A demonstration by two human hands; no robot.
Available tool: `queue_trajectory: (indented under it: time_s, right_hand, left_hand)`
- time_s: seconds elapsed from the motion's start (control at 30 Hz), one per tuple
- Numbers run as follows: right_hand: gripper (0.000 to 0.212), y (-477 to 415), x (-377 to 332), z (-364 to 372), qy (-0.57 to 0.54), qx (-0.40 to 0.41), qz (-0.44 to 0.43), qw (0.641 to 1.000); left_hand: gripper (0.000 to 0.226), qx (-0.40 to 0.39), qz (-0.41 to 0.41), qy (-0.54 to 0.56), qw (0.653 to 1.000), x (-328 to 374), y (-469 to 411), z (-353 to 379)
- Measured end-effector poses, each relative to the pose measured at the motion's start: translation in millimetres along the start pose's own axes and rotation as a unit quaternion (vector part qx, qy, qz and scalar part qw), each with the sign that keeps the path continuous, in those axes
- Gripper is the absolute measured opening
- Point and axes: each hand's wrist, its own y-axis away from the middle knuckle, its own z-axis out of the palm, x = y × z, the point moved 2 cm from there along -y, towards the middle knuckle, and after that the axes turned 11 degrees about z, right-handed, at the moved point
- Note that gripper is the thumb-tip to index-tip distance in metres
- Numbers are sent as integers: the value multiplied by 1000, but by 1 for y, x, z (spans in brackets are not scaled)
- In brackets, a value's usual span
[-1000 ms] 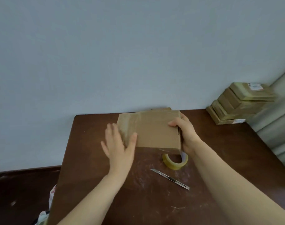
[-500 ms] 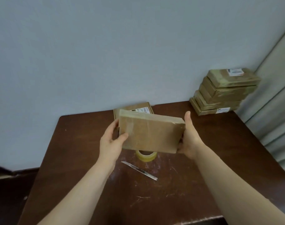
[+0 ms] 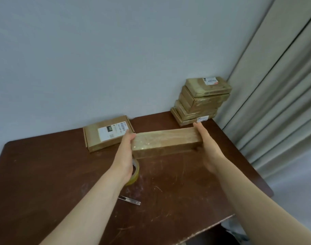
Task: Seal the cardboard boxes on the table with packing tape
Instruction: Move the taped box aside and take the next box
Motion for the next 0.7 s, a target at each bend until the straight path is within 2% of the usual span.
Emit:
queue_trajectory:
  time_s: [0.13, 0.27, 0.3, 0.37, 0.43, 0.6, 0.7]
  right_hand:
    - [41, -15, -11, -17, -64, -25, -38, 997]
    - [34, -35, -26, -49, -132, -33, -71, 988]
    - [36, -41, -35, -58, -143, -36, -79, 986]
    - [50, -52, -55, -74, -142, -46, -115, 982]
    - [62, -62, -76, -94, -134, -55, -157, 977]
    - [38, -110, -112, -151, -155, -49, -152, 975]
    - [36, -136, -129, -170, -148, -38, -164, 974]
  left_hand:
    - [68, -14, 6, -112, 994, -3, -13, 21]
    - [53, 3, 87, -171, 981, -12, -26, 58]
    - [52, 10, 104, -161, 981, -13, -30, 72]
    - [68, 31, 117, -102, 987, -17, -38, 100]
    - [70, 60, 132, -59, 988, -18, -46, 132]
    - [58, 107, 202, -117, 966, -22, -63, 208]
    - [63, 147, 196, -189, 951, -21, -78, 241]
